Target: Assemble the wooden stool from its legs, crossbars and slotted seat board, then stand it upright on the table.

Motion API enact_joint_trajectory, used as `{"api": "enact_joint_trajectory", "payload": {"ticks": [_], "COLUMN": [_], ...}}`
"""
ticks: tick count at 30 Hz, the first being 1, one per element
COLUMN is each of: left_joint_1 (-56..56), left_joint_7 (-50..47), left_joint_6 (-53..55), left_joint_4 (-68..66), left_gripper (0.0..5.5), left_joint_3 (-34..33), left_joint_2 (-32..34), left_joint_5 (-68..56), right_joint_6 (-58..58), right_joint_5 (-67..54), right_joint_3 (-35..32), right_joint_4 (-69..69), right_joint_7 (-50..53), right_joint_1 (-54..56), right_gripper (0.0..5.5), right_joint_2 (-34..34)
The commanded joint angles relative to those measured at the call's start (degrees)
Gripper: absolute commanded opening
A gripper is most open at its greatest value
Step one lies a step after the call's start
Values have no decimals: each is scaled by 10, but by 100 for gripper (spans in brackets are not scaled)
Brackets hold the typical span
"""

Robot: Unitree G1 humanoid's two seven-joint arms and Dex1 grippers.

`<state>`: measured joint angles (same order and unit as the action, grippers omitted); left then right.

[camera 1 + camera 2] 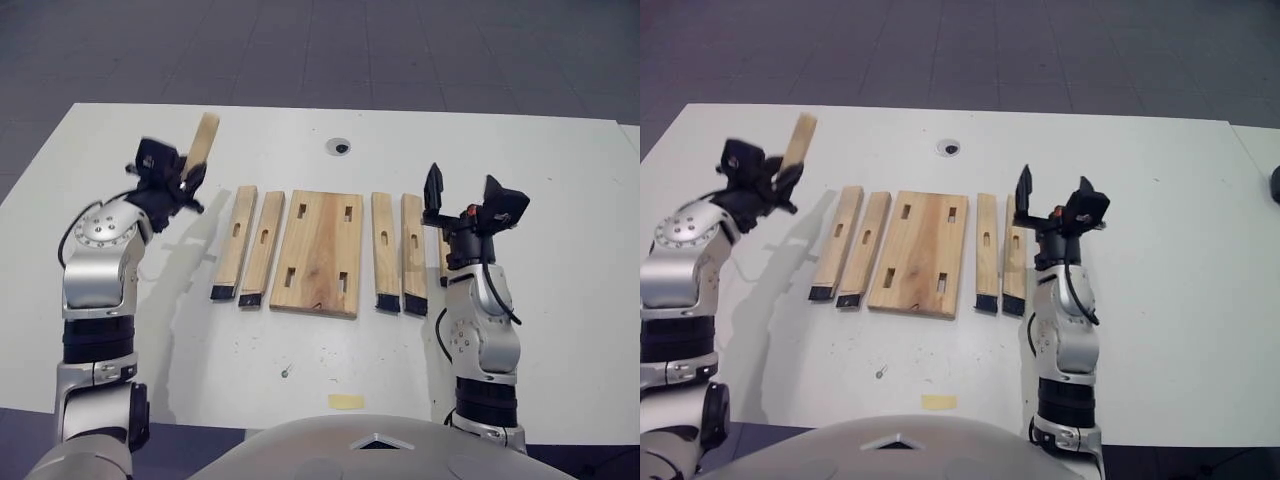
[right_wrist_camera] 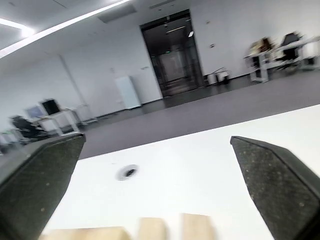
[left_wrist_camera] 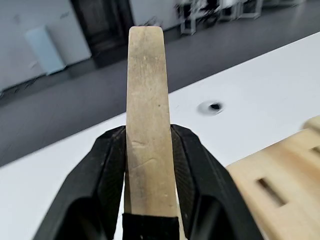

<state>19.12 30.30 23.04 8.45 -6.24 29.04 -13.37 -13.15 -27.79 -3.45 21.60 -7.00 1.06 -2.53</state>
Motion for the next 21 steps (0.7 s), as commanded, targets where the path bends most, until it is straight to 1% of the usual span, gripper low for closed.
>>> {"api": "enact_joint_trajectory", "payload": {"ticks": [1, 4, 6, 10, 11, 15, 21], "left_joint_1": [-37, -47, -46, -45, -46, -49, -54], "left_joint_7": [94, 118, 121, 121, 121, 119, 117], "left_joint_6": [-42, -40, -32, -26, -25, -30, -69], "left_joint_4": [76, 101, 111, 118, 119, 123, 121], "left_gripper": [129, 129, 129, 129, 129, 129, 129], "left_joint_3": [85, 115, 120, 125, 128, 139, 143], "left_joint_2": [-16, -30, -37, -39, -39, -38, -24], "left_joint_5": [-33, -53, -65, -72, -72, -62, -27], "right_joint_6": [-84, -104, -126, -153, -158, -154, -146], "right_joint_5": [-149, -194, -246, -295, -302, -289, -309], "right_joint_3": [14, 16, 16, 30, 35, 55, 55], "right_joint_4": [43, 29, 19, 15, 12, -2, 4], "right_joint_7": [-42, -41, -50, -58, -59, -47, 1], "right_joint_1": [30, 39, 46, 42, 45, 55, 42], "right_gripper": [540, 540, 540, 540, 519, 474, 364], "right_joint_2": [-11, -24, -33, -30, -32, -42, -58]}}
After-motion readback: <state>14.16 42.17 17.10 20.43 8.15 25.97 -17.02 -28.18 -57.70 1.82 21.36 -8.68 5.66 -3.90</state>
